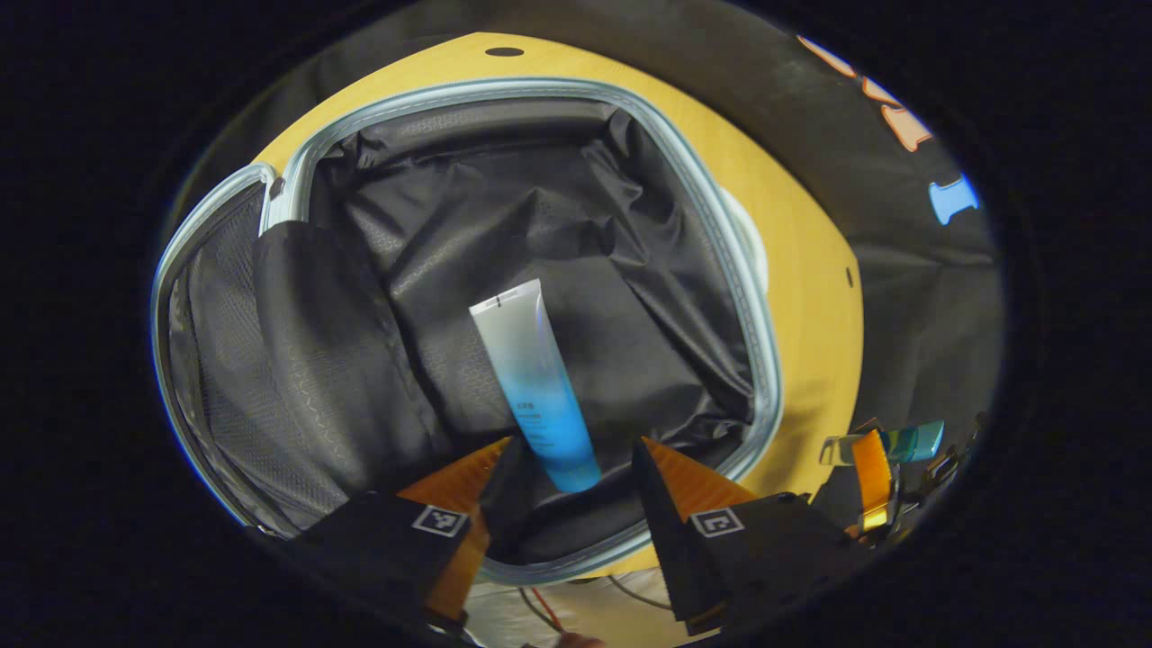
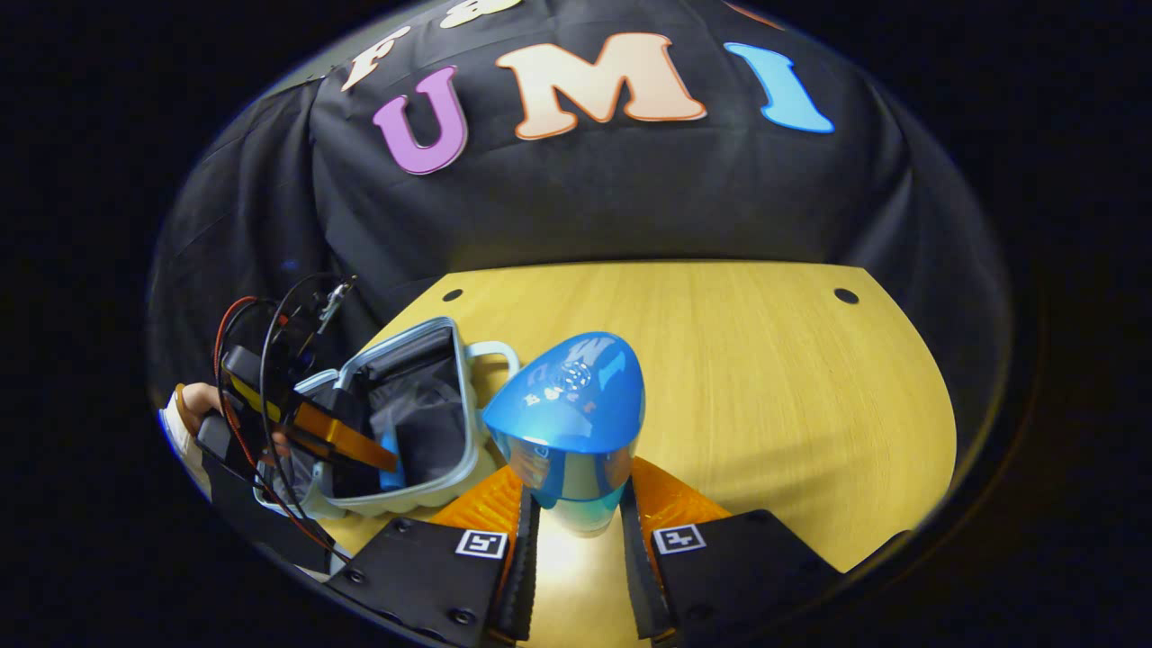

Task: First open the suitcase, pack the skin care products into it, and then close the suitcase.

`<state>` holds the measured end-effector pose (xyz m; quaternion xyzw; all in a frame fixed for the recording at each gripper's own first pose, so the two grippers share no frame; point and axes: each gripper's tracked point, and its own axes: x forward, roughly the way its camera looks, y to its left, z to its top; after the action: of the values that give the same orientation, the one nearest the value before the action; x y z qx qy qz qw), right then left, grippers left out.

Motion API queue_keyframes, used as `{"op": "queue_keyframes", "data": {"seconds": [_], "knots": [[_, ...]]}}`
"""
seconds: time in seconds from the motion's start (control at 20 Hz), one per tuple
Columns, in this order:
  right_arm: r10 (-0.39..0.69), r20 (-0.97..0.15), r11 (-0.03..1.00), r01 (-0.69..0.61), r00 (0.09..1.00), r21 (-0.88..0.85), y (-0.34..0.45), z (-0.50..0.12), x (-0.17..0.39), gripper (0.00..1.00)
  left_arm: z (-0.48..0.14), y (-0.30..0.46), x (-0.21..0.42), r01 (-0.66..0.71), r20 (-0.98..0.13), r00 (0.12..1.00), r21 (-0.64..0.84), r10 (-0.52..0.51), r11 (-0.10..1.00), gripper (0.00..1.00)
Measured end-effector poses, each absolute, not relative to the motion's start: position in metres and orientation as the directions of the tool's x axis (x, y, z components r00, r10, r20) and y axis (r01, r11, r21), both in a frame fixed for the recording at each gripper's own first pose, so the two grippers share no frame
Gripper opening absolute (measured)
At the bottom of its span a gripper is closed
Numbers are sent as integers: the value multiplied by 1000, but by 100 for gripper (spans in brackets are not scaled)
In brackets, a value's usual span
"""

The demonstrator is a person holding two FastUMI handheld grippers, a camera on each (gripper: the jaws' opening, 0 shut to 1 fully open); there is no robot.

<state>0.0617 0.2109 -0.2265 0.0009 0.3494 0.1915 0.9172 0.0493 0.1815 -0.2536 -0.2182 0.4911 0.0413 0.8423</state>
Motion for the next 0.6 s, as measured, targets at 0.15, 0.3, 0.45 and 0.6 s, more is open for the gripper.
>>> {"op": "queue_keyframes", "data": {"seconds": [0.15, 0.3, 0.45, 0.6], "knots": [[395, -635, 900, -417, 664, 125, 251, -215, 61, 41, -232, 184, 47, -237, -804, 575, -341, -151, 910, 92], [446, -640, 867, -480, 626, 134, 293, -214, 63, 41, -210, 197, 34, -208, -754, 643, -343, -136, 916, 97], [478, -666, 830, -542, 573, 129, 328, -224, 65, 41, -186, 228, 3, -256, -715, 694, -352, -82, 900, 97], [482, -723, 792, -600, 496, 116, 354, -252, 63, 44, -175, 267, -30, -335, -683, 730, -383, -20, 861, 97]]}}
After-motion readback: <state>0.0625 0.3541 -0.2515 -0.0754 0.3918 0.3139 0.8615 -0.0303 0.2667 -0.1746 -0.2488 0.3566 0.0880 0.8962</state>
